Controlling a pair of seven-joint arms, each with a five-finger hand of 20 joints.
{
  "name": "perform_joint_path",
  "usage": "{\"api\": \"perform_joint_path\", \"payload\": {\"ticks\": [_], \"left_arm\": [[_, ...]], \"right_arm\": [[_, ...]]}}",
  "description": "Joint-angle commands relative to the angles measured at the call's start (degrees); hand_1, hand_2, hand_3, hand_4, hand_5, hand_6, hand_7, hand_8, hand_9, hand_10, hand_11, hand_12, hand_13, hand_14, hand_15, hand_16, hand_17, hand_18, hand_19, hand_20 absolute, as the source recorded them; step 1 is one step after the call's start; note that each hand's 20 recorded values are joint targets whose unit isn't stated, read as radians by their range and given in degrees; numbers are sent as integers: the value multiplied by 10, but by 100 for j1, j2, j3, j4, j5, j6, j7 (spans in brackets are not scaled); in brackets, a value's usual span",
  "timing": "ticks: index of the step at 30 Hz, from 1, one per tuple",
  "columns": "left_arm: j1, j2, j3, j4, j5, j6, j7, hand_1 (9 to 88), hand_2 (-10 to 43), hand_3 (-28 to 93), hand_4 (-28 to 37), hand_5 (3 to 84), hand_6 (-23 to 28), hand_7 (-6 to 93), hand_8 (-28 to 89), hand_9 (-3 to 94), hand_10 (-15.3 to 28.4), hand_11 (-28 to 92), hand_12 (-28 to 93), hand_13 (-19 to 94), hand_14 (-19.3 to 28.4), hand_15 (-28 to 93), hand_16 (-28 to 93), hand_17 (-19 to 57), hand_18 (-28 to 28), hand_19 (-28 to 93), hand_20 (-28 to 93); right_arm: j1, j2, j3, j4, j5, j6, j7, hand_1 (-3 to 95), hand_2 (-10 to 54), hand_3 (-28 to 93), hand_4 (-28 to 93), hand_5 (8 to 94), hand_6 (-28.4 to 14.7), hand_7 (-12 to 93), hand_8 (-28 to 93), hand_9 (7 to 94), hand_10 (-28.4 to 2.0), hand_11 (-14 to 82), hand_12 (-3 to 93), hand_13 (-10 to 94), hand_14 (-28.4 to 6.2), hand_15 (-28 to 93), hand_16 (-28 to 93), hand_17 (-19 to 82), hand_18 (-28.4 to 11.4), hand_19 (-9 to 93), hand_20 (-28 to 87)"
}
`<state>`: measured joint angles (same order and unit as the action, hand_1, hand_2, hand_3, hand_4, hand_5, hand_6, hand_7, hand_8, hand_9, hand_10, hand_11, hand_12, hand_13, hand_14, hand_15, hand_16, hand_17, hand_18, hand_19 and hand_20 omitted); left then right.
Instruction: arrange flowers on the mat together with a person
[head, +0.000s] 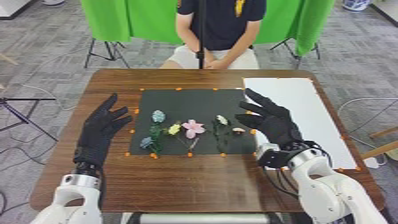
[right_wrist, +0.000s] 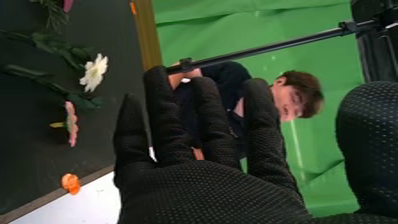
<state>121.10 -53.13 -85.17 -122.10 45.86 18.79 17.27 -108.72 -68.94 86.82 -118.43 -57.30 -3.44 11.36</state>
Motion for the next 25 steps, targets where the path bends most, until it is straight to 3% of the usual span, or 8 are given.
{"api": "perform_joint_path", "payload": {"ticks": [1,7,9,16,25], "left_arm": [[11,21,44,7,-40,26,13,214,62,791,-283,316,26,108,-98,346,172,219,85,246,251,461,-85,-94,230,436,118],[43,31,47,4,-61,56,58,215,62,791,-283,316,26,109,-99,346,173,219,84,246,251,461,-85,-94,230,436,118],[38,-3,32,6,-38,-3,-24,214,62,792,-283,316,26,109,-99,346,173,219,85,246,250,461,-85,-94,230,436,118],[-54,78,90,23,-89,75,109,215,62,792,-283,314,26,110,-100,346,172,221,85,247,250,461,-85,-94,230,437,118],[-32,39,72,24,-64,42,69,216,61,793,-283,314,26,111,-100,346,172,220,84,246,250,461,-85,-94,230,438,118]], "right_arm": [[19,-56,-25,8,3,46,-31,145,55,775,-283,353,52,110,-113,393,-120,49,145,319,-183,242,174,-10,-189,407,176],[14,-52,-32,5,-17,62,-42,146,55,776,-283,354,52,111,-113,394,-120,49,145,321,-184,247,173,-10,-188,406,176],[-56,-54,-22,-31,13,108,-42,146,54,777,-283,354,52,110,-113,394,-120,48,145,322,-184,248,172,-10,-188,406,176],[86,-69,-61,32,-20,42,-76,146,54,777,-283,354,52,110,-112,394,-119,48,145,322,-184,249,170,-9,-188,406,176],[67,-46,-80,33,-25,63,-93,146,53,777,-283,354,53,110,-113,395,-120,49,145,323,-183,249,169,-10,-188,406,177]]}}
